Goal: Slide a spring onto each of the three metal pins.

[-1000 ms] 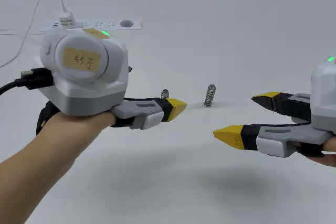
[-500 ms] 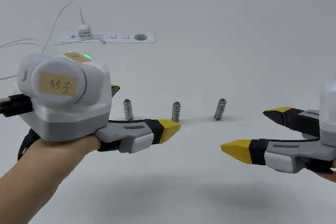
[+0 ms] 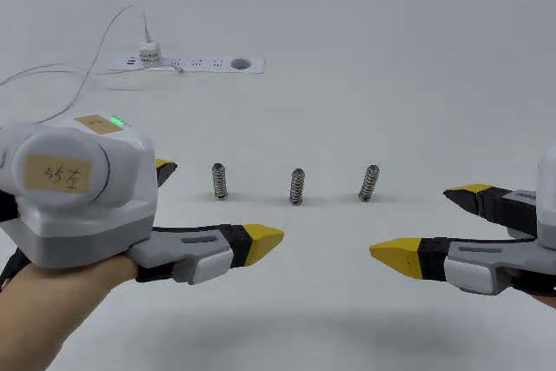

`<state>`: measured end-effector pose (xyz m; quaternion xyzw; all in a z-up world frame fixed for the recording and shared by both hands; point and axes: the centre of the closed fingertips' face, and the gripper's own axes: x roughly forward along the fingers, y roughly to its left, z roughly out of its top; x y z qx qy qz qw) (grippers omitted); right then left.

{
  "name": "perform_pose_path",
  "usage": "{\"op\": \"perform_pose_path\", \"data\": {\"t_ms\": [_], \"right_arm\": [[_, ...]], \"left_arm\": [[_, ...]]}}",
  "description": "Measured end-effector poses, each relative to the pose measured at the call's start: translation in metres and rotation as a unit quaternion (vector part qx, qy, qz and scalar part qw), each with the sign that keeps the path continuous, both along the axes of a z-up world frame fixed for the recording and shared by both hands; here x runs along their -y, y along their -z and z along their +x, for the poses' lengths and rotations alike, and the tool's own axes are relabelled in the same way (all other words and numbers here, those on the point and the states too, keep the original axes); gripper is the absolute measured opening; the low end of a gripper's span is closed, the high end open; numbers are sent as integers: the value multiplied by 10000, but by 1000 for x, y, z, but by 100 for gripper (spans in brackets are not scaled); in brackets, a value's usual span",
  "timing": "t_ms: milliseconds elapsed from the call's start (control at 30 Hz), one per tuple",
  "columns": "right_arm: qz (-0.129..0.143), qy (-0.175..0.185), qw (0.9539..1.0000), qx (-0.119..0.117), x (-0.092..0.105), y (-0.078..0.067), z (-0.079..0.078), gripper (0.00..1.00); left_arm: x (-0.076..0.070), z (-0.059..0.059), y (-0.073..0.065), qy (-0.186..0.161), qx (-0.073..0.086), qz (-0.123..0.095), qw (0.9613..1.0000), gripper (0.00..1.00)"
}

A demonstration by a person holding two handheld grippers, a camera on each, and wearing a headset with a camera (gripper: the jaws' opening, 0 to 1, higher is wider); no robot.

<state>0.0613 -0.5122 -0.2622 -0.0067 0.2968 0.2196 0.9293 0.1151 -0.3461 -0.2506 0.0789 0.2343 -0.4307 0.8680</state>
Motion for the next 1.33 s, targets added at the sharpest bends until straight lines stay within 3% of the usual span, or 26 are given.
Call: {"op": "perform_pose_path", "data": {"t_ms": [233, 400, 667, 1333], "right_arm": [[-2, -20, 10000, -51, -1, 3, -4, 84], [39, 8, 10000, -81, -1, 5, -7, 85], [32, 5, 10000, -42, -2, 5, -11, 88], [103, 47, 9999, -33, -1, 8, -16, 87]], "left_arm": [[-12, -7, 10, -177, -219, -69, 9996, 94], [-17, -10, 12, -249, -252, -78, 9993, 97], [-19, -14, 11, -256, -180, -85, 9995, 100], [-25, -19, 13, -398, -235, -73, 9989, 98]]}}
